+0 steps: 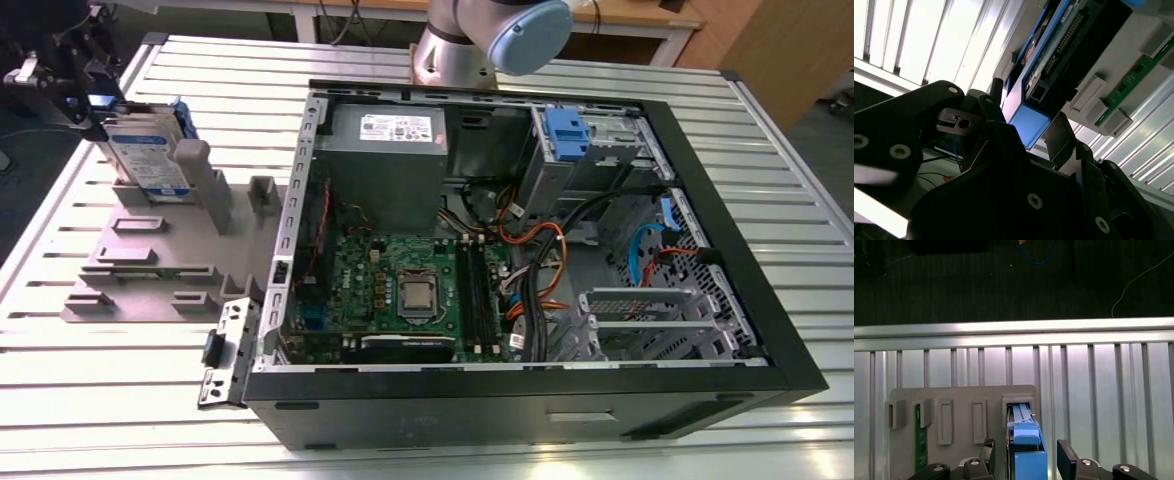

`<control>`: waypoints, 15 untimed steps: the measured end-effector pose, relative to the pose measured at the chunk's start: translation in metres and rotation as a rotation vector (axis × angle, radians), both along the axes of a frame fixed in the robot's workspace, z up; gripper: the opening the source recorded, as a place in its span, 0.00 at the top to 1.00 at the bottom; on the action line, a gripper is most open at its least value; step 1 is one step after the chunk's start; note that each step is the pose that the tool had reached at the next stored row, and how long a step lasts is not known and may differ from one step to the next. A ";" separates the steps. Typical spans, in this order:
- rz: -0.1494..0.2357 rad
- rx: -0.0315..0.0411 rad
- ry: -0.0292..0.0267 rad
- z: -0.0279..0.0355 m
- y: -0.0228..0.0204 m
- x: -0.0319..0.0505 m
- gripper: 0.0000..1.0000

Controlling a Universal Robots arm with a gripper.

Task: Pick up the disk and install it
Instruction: 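Pick up the disk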

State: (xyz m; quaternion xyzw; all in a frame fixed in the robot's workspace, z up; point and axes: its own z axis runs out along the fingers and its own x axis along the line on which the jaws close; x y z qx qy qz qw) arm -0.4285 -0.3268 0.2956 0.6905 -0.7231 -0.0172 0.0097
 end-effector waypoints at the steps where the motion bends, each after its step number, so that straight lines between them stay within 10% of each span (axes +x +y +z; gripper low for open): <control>1: 0.000 0.0000 0.0000 -0.0008 0.0000 0.0000 0.40; 15: 0.000 -0.0001 -0.0024 -0.0059 -0.0001 -0.0002 0.55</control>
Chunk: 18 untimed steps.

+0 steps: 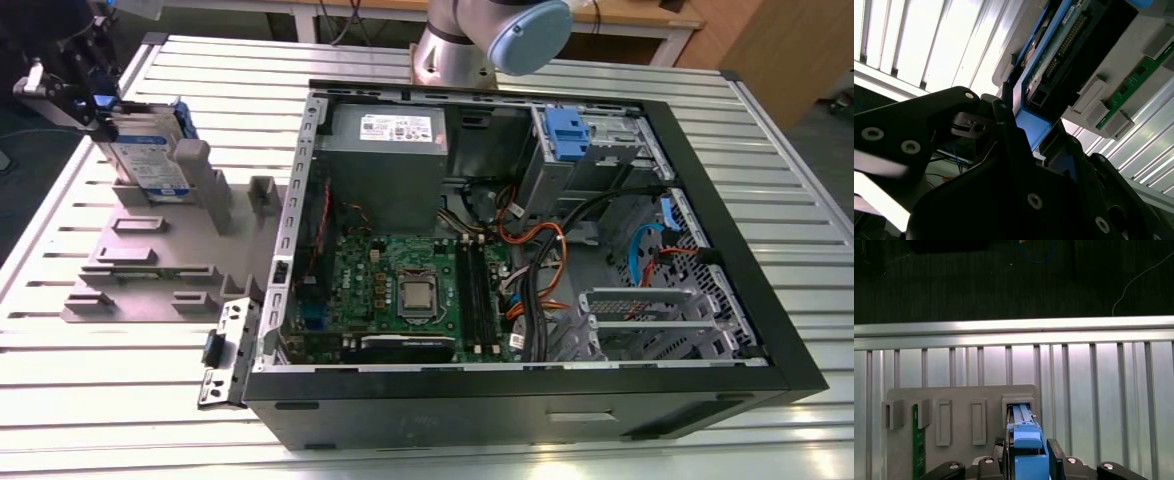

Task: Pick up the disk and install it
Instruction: 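Pick up the disk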

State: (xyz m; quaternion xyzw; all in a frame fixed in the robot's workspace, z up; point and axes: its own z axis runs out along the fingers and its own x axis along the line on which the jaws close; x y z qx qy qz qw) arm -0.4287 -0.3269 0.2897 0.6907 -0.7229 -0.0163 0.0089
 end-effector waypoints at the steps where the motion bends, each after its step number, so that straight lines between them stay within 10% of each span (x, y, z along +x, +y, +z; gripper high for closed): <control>1: 0.000 0.0001 -0.0005 -0.0002 0.0000 0.0000 0.55; 18: 0.000 -0.0002 -0.0018 -0.0009 0.0000 0.0000 0.63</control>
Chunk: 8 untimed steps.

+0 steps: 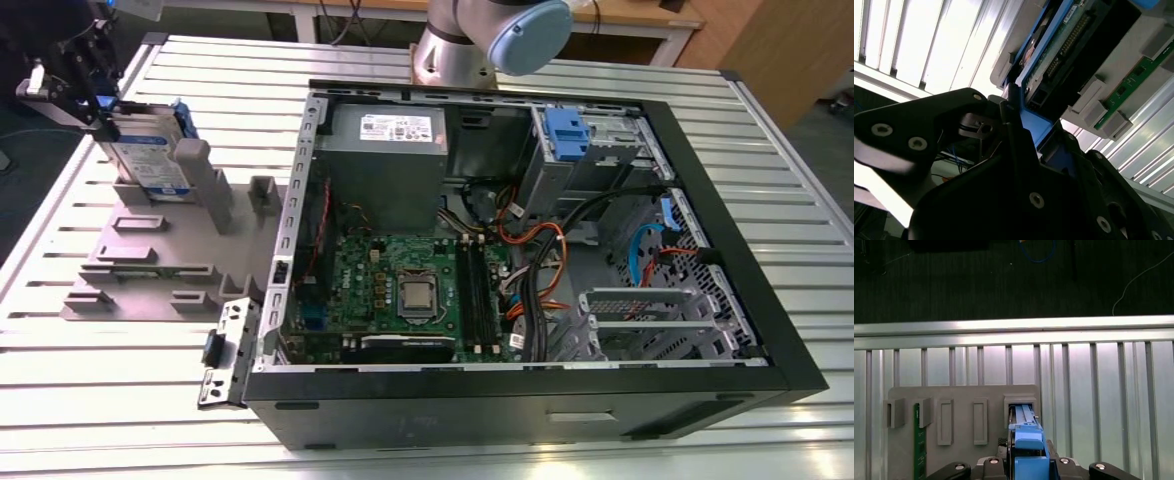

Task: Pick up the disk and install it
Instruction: 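Pick up the disk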

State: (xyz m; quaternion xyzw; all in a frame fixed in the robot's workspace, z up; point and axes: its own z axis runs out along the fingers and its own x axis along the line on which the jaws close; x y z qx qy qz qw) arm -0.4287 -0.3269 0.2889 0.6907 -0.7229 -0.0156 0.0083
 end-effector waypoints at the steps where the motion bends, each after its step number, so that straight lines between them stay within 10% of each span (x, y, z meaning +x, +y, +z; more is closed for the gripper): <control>1: 0.000 0.0000 0.0000 0.0000 0.0000 0.0000 0.63; 8: 0.000 -0.0050 -0.0003 0.0049 0.0000 0.0000 0.63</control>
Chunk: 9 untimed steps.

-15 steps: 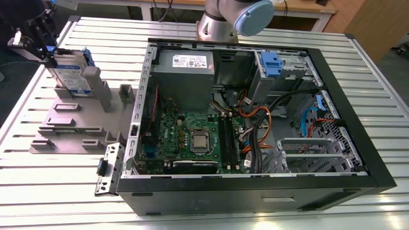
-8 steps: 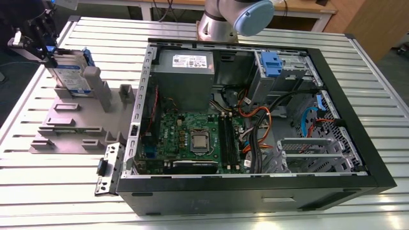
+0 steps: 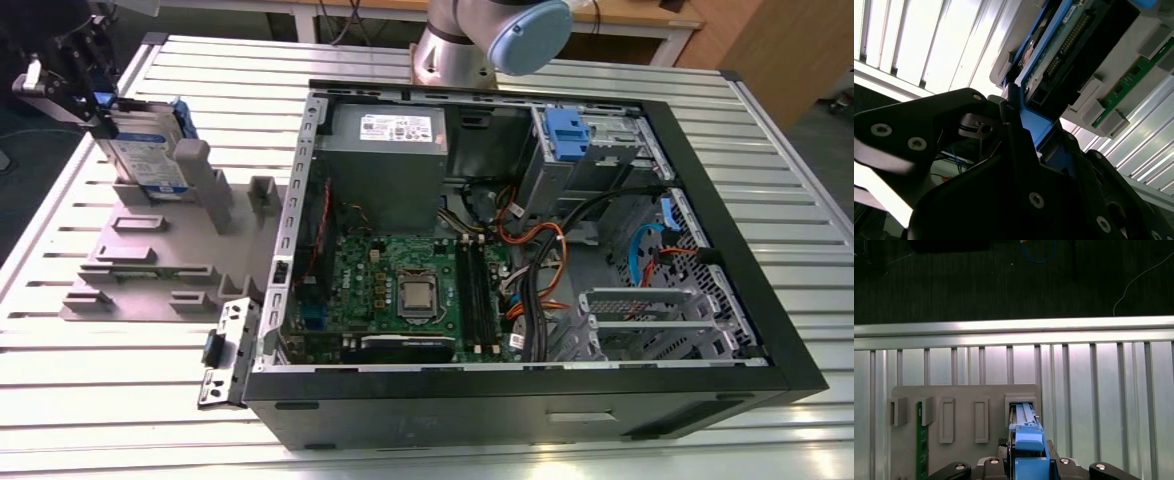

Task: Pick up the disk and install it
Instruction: 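Pick up the disk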

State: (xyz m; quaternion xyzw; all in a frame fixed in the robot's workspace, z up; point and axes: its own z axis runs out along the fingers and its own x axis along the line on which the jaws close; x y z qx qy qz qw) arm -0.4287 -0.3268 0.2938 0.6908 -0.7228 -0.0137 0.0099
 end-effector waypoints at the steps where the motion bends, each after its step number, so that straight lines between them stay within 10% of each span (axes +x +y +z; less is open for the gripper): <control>1: 0.000 -0.0001 0.0000 0.0000 0.0000 0.0000 0.63; 9: 0.000 -0.0004 0.0003 0.0002 0.0000 0.0000 0.56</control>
